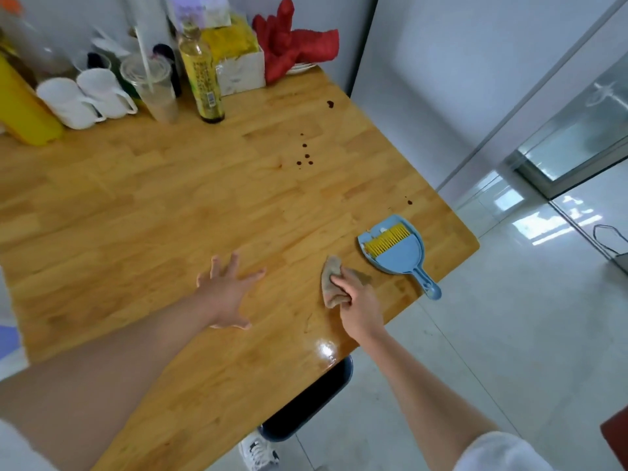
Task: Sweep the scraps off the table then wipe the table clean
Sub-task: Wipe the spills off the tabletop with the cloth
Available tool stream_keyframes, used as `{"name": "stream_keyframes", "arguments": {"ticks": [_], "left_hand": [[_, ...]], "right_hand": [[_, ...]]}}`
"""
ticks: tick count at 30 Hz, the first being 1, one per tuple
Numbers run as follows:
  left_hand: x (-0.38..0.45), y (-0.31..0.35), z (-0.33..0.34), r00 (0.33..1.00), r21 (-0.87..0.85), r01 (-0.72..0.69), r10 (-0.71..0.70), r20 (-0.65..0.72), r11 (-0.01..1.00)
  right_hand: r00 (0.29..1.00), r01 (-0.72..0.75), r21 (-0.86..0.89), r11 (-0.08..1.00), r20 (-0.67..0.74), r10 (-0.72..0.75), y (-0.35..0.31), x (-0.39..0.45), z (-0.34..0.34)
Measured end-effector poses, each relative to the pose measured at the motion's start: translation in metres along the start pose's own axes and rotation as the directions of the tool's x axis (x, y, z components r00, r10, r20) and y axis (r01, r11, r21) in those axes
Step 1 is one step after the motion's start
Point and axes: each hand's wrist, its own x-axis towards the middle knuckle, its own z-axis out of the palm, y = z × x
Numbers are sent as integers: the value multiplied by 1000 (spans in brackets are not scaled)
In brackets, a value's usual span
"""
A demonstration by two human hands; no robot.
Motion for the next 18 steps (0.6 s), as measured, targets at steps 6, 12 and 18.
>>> {"name": "stream_keyframes", "arguments": {"ticks": [6,12,18], "left_hand": [[-9,8,-10,999,-9,43,-43,20,999],[16,73,-36,939,-429,209,-303,-163,879],[59,201,-55,950,-926,118,-312,0,358]], "right_hand": [[972,-98,353,931,235,13,-12,-19,-26],[939,-174,813,556,-32,341,30,41,-145],[813,-316,866,388,37,581,93,71,-174]]}}
